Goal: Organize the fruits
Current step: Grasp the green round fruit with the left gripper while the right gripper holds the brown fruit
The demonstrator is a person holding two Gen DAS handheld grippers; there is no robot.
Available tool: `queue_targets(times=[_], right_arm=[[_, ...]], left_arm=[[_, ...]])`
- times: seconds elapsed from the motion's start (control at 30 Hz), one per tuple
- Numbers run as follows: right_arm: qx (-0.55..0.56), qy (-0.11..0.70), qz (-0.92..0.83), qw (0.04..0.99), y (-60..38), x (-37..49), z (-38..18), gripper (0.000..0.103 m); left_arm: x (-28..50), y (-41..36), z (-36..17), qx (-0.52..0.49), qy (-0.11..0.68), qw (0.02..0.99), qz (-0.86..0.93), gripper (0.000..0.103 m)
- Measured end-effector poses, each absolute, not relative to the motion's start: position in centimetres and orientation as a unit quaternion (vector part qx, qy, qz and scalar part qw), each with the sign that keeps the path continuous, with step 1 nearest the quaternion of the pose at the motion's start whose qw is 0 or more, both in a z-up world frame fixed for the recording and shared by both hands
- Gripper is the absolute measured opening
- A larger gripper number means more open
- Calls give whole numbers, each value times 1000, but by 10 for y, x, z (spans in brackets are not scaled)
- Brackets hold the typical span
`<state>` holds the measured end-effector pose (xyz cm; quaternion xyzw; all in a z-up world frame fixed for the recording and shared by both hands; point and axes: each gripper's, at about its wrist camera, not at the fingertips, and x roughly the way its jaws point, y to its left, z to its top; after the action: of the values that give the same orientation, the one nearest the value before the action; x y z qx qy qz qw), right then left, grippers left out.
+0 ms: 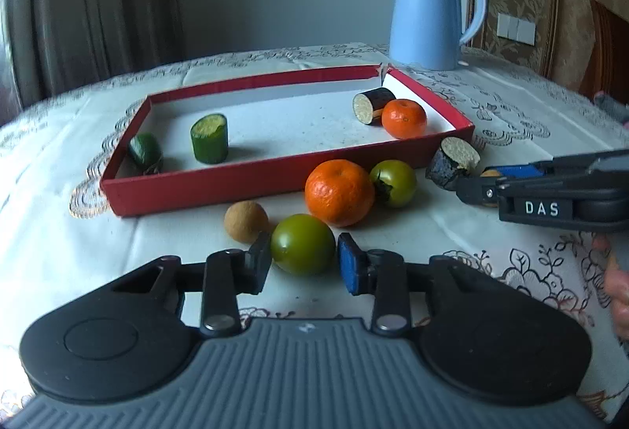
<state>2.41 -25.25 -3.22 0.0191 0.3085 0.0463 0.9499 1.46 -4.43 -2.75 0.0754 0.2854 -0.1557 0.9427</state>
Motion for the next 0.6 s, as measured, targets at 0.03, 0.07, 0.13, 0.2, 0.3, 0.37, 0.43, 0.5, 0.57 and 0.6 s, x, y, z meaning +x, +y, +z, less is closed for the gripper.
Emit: queue_targets(times=[0.03,0.07,0.13,0.2,0.3,0.37,0.43,0.5,0.57,0.6], right_arm=[[19,308,46,950,-252,24,-32,30],[19,308,46,950,-252,24,-32,30],[19,308,46,950,-253,24,-32,30],[19,308,46,950,-252,24,-32,30],[15,309,45,950,-251,24,-32,30],[14,309,45,950,-251,24,-32,30],[13,309,44,950,-251,24,-32,30],[12,309,44,950,-251,24,-32,30],[12,309,44,950,-251,24,-32,30],[12,309,44,950,-251,24,-32,30]], left_arm=[[15,-45,-28,79,285,943,-155,32],[16,-45,-27,78,284,943,-156,31],[17,-43,-27,71,285,943,-159,31],[16,-41,-27,71,284,943,-159,31],[14,-35,-25,67,280,945,-153,31],[10,-29,-23,62,277,947,-154,31],[5,-22,-20,59,269,949,-151,31],[3,-12,-17,51,263,953,-141,31],[4,0,-15,36,260,957,-126,31],[6,7,-15,27,262,958,-117,31]])
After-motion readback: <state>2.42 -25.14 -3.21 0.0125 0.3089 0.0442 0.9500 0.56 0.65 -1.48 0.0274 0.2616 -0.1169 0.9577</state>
